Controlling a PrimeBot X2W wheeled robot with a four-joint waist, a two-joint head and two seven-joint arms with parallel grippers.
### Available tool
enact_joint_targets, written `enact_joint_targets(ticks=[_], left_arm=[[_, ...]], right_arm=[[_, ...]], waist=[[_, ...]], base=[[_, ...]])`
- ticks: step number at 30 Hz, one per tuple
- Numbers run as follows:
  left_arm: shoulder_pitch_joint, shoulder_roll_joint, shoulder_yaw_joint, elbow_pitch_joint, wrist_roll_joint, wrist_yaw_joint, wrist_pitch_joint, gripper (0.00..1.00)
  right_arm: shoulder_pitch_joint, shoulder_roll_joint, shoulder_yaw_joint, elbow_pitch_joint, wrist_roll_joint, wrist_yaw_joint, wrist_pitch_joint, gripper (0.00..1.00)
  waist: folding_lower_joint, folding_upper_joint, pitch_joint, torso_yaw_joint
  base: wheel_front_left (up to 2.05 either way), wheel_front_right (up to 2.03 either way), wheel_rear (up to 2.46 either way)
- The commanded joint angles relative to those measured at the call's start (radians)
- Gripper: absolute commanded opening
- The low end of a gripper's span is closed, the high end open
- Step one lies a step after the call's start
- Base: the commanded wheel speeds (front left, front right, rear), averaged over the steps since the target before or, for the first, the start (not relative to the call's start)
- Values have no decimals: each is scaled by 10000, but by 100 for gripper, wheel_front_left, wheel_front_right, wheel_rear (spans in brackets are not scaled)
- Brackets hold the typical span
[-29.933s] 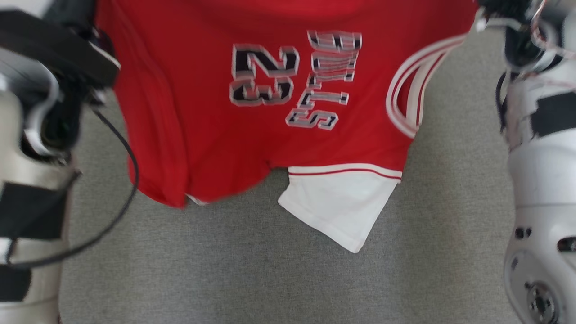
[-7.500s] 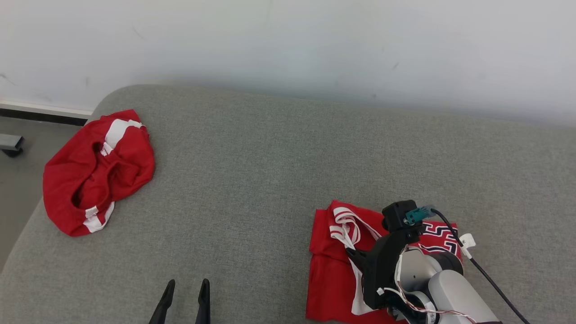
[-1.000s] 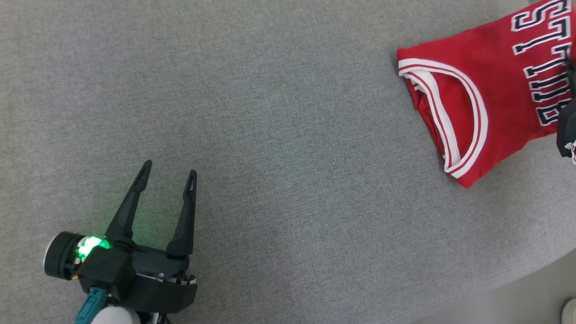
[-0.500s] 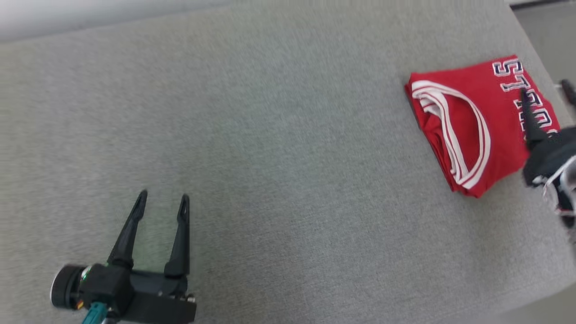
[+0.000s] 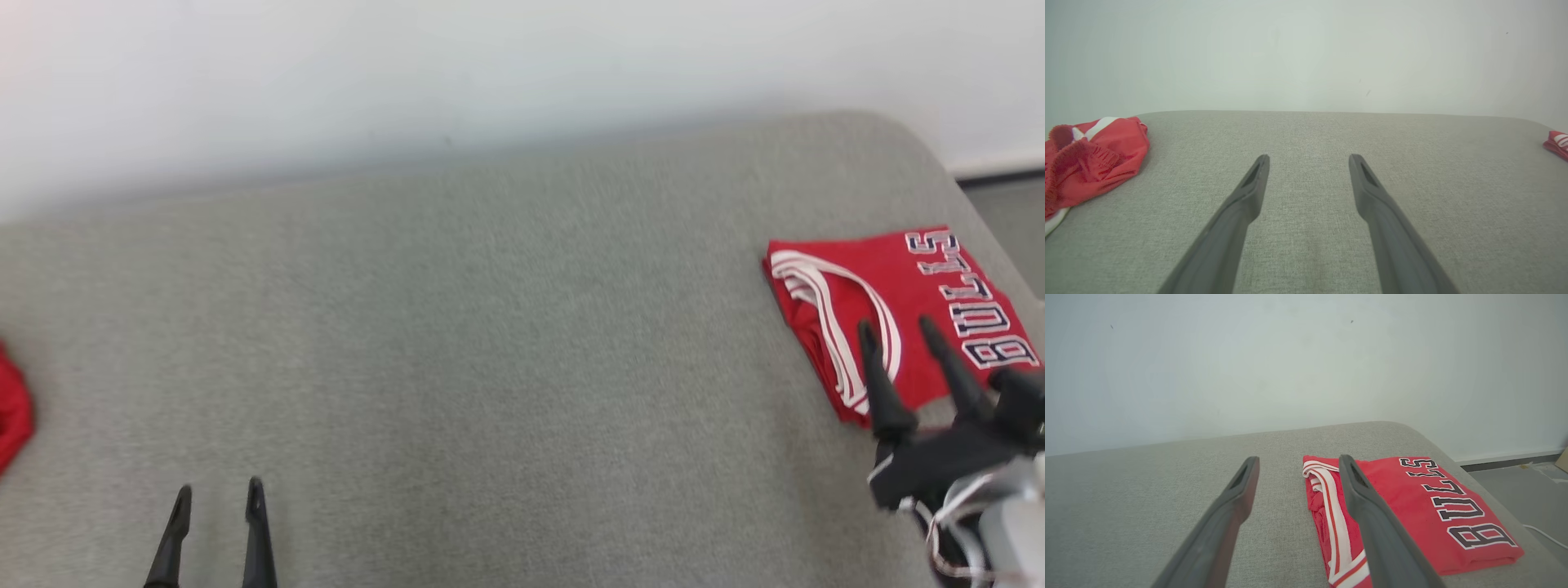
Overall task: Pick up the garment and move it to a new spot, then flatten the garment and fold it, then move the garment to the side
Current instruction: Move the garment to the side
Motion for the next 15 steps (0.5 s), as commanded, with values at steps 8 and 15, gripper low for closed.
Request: enact_joint_targets(ticks=[8,15], left_arm=[[513,-124,422,210,80,-61,-29,100],[694,-177,420,559,93,-116,-29,100]], right_arm=[[1614,940,-594,-832,-17,-23,-213,100],[2265,1262,-327,-847,-297,-23,-132,100]], waist=[[4,2,-1461,978],[4,2,-1682,1144]], base=[[0,0,0],[0,0,0]])
